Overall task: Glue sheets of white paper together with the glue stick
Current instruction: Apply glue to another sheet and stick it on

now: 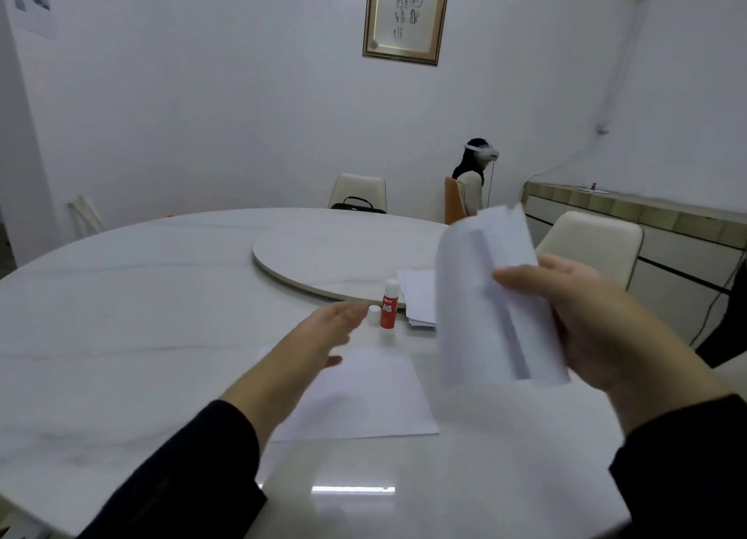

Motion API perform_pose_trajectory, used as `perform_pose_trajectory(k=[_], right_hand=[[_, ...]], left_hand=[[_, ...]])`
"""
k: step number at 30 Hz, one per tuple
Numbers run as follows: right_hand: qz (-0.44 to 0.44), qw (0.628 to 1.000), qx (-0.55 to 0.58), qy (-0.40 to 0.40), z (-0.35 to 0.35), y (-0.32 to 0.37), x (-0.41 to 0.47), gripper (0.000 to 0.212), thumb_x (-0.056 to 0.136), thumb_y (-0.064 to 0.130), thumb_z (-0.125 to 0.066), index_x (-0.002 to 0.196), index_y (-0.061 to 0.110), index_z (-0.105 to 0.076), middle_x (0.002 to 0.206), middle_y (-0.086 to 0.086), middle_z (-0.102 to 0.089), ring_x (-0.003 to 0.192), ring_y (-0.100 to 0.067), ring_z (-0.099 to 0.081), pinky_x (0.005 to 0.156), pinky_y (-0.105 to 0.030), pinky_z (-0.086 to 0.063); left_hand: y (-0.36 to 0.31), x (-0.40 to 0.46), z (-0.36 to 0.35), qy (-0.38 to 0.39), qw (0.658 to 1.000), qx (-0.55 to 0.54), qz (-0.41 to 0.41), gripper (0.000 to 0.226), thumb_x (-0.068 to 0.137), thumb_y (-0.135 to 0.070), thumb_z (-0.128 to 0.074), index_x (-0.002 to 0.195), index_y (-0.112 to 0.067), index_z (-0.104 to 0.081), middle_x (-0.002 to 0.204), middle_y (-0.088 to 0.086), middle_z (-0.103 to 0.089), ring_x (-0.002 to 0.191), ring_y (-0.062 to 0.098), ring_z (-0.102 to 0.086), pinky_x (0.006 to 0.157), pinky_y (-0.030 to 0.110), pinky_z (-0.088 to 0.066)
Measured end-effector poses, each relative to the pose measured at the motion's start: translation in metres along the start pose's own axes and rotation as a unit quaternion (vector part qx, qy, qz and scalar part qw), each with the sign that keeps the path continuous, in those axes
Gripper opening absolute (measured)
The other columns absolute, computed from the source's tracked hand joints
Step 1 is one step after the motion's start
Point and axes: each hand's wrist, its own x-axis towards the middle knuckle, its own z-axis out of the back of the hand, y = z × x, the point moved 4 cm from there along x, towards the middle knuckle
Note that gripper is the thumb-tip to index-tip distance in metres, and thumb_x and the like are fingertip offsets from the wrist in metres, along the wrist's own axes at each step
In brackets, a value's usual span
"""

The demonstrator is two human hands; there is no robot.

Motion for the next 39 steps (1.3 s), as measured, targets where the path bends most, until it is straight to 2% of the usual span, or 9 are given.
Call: perform_pose_trajectory(k=[4,7,12,15,18,21,25,35,39], right_hand=[[-0.107,0.986,0.105,0.068,-0.043,-0.014,0.015,0.017,0.083,0.017,-0.063,0.095,0.007,-0.07,0.081,-0.009,-0.072,0.064,-0.02,-0.068,0.058,-0.025,-0.056],[-0.144,0.977,0.145,0.06,-0.058,-0.039,0.027,0.022,0.084,0.024,-0.064,0.097,0.008,-0.07,0.082,-0.008,-0.071,0.067,-0.022,-0.067,0.063,-0.028,-0.054],[-0.188,0.976,0.099,0.052,-0.069,-0.082,0.031,0.038,0.075,0.022,-0.073,0.106,-0.001,-0.07,0.091,-0.013,-0.069,0.081,-0.03,-0.064,0.077,-0.038,-0.052],[-0.18,0.982,0.049,0.023,-0.068,-0.098,0.035,0.024,0.078,-0.001,-0.062,0.1,-0.006,-0.068,0.095,-0.017,-0.074,0.085,-0.037,-0.069,0.083,-0.042,-0.054],[-0.155,0.988,0.011,-0.017,-0.062,-0.107,0.036,0.013,0.076,-0.008,-0.065,0.087,-0.003,-0.069,0.092,-0.017,-0.074,0.072,-0.028,-0.071,0.066,-0.032,-0.057],[-0.143,0.989,-0.01,-0.029,-0.06,-0.114,0.035,0.01,0.073,-0.003,-0.074,0.081,0.001,-0.07,0.084,-0.012,-0.075,0.067,-0.022,-0.072,0.052,-0.025,-0.055],[-0.132,0.989,-0.059,-0.04,-0.058,-0.12,0.038,0.013,0.068,0.005,-0.082,0.075,0.004,-0.072,0.077,-0.009,-0.076,0.069,-0.025,-0.074,0.063,-0.034,-0.06],[-0.129,0.978,-0.158,-0.038,-0.056,-0.123,0.035,0.021,0.064,0.012,-0.086,0.076,0.01,-0.068,0.077,-0.005,-0.073,0.066,-0.018,-0.07,0.051,-0.024,-0.051],[-0.127,0.971,-0.199,-0.044,-0.057,-0.125,0.038,0.038,0.062,0.017,-0.088,0.087,-0.005,-0.069,0.088,-0.016,-0.074,0.07,-0.024,-0.069,0.056,-0.027,-0.05]], left_hand=[[-0.018,-0.009,0.013,0.089,0.992,-0.088,0.032,0.035,0.078,-0.036,-0.069,0.107,-0.015,-0.066,0.103,0.004,-0.073,0.085,0.018,-0.068,0.084,0.032,-0.051],[-0.009,-0.007,0.037,-0.012,0.997,-0.049,0.063,0.026,0.081,-0.011,-0.068,0.106,-0.007,-0.064,0.092,0.009,-0.074,0.073,0.017,-0.065,0.072,0.027,-0.053],[0.012,-0.007,0.067,-0.169,0.972,0.153,0.055,0.032,0.071,-0.021,-0.08,0.095,-0.023,-0.059,0.082,0.008,-0.063,0.068,0.023,-0.061,0.056,0.029,-0.045],[0.021,-0.007,0.07,-0.17,0.972,0.157,0.043,0.025,0.078,-0.014,-0.074,0.098,-0.021,-0.062,0.079,0.008,-0.065,0.07,0.028,-0.063,0.064,0.035,-0.052],[0.028,-0.005,0.079,-0.174,0.967,0.185,0.032,0.02,0.081,-0.008,-0.068,0.099,-0.017,-0.066,0.078,0.006,-0.073,0.077,0.03,-0.068,0.082,0.041,-0.053],[0.031,-0.007,0.089,-0.197,0.957,0.213,0.022,0.011,0.078,-0.009,-0.072,0.084,-0.018,-0.068,0.066,0.0,-0.073,0.068,0.02,-0.066,0.078,0.038,-0.051],[0.037,-0.013,0.096,-0.205,0.951,0.231,0.029,0.009,0.077,-0.01,-0.073,0.075,-0.017,-0.068,0.062,-0.002,-0.073,0.063,0.02,-0.066,0.069,0.035,-0.051],[0.04,-0.015,0.094,-0.225,0.926,0.302,0.027,0.007,0.076,-0.012,-0.075,0.071,-0.013,-0.069,0.07,0.003,-0.07,0.067,0.017,-0.065,0.057,0.024,-0.04],[0.041,-0.012,0.094,-0.22,0.915,0.338,0.029,0.006,0.077,-0.014,-0.074,0.075,-0.013,-0.068,0.074,0.003,-0.067,0.07,0.015,-0.059,0.057,0.019,-0.037]])
